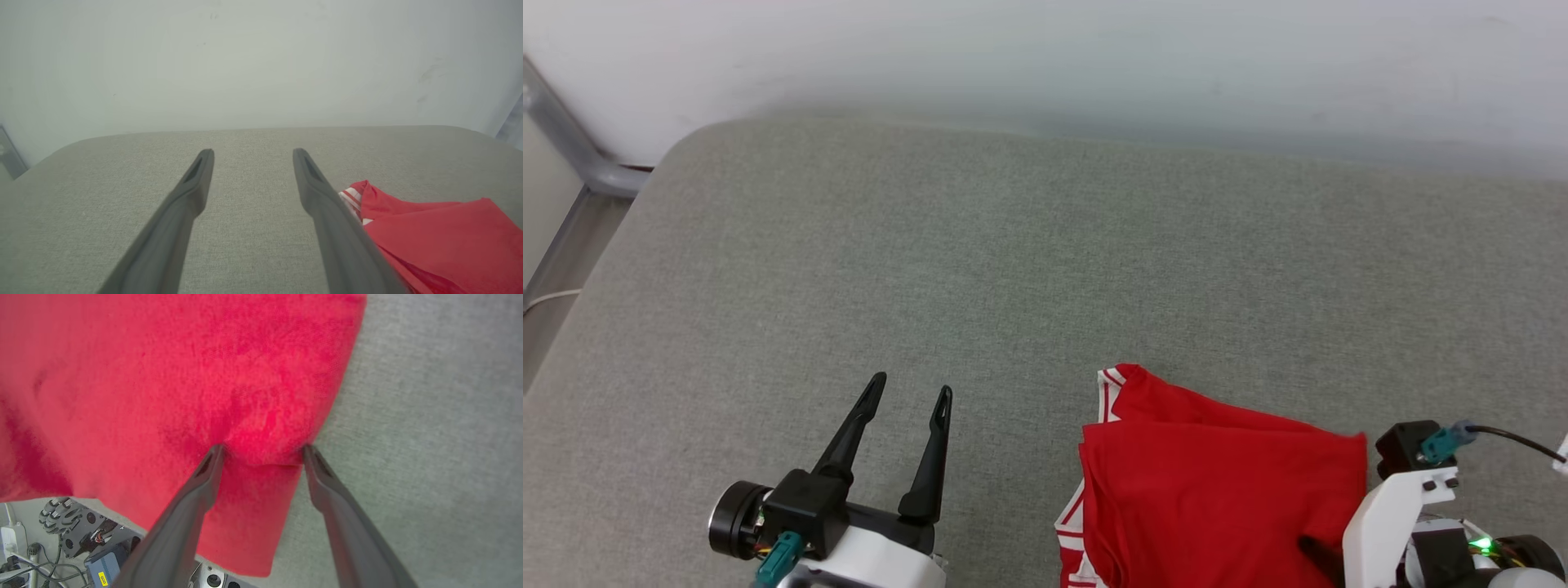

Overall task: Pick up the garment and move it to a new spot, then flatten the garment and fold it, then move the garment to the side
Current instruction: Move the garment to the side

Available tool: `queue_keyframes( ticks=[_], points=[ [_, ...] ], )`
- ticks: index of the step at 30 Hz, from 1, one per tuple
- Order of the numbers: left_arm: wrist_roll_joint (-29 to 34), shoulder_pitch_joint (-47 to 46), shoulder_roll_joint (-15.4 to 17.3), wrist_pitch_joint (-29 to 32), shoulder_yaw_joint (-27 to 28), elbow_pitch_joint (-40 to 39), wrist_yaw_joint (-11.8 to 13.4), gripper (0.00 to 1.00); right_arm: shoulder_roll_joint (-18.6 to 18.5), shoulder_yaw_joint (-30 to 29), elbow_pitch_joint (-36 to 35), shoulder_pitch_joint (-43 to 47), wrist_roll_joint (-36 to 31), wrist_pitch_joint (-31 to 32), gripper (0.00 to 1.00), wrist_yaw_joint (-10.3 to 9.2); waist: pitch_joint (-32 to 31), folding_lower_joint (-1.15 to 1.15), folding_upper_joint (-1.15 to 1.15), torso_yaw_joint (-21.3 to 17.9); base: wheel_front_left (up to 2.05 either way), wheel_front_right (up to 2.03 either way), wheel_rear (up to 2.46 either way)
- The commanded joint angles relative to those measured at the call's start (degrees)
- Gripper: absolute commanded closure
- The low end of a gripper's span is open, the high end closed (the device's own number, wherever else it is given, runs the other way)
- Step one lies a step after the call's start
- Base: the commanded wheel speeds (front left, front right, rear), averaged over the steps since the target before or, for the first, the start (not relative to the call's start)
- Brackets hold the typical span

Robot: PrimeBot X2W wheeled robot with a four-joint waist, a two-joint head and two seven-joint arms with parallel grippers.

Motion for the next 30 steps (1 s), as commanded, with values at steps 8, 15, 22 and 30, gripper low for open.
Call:
queue_keyframes(
  ticks=[8, 15, 22, 30],
  points=[
    [0.4, -1.7, 0.3, -0.3, -0.2, 0.3, -0.1, 0.00, 0.4, 4.3, 5.5, -0.1, -0.6, -0.2, 0.00, -0.03, 1.6, 0.00, 0.00, 1.3, 0.00, 0.00, 0.00],
    [0.5, -2.1, 0.4, -0.3, -0.4, 0.5, -0.1, 0.00, -2.0, 7.0, 8.9, -1.7, -0.8, -3.8, 1.00, -0.04, 1.3, 0.00, 0.00, 0.6, 0.00, 0.00, 0.00],
    [1.2, -1.7, 1.0, -0.3, -0.6, -0.8, -0.1, 0.00, -9.5, 10.8, 7.3, -6.1, -3.1, -7.2, 1.00, -0.11, 0.9, 0.00, 0.00, -2.5, 0.00, 0.00, 0.00],
    [1.2, -3.9, 0.8, -0.2, -1.7, -4.6, -0.1, 0.00, -21.9, 15.6, 5.3, -14.0, -3.3, -8.5, 1.00, -0.06, 4.4, 0.00, 0.00, -8.4, 0.00, 0.00, 0.00]
  ],
)
